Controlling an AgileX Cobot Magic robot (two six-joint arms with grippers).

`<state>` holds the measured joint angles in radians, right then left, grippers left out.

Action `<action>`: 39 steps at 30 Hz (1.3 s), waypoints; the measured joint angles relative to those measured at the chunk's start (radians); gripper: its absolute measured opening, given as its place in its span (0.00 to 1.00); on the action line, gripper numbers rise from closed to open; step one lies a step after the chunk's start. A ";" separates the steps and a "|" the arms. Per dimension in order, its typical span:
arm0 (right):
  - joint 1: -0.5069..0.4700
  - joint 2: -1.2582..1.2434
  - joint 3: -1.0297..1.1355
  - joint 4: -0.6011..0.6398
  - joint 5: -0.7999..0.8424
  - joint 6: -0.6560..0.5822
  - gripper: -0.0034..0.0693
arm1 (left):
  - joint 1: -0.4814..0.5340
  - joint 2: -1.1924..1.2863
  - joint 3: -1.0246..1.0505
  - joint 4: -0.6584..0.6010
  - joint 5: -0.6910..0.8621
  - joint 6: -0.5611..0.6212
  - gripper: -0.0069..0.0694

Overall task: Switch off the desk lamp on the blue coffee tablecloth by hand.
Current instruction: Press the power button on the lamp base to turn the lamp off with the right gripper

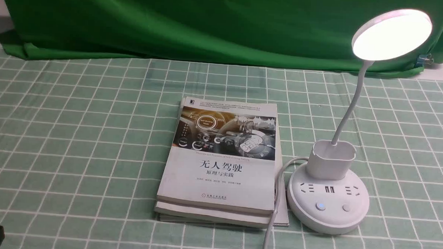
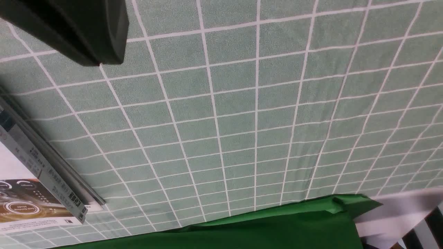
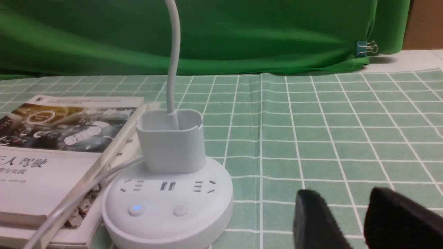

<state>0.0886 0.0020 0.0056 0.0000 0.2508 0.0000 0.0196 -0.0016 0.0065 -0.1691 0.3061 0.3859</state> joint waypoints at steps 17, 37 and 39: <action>0.000 0.000 0.000 0.000 0.000 0.000 0.37 | 0.000 0.000 0.000 0.000 0.000 0.000 0.09; 0.000 0.000 0.000 0.000 -0.014 -0.076 0.37 | 0.000 0.000 0.000 0.000 0.000 0.000 0.09; 0.000 0.000 0.000 0.010 -0.049 -0.043 0.37 | 0.000 0.000 0.000 0.000 0.000 0.000 0.09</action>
<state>0.0886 0.0020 0.0056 0.0100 0.2013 -0.0431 0.0196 -0.0016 0.0065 -0.1691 0.3061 0.3859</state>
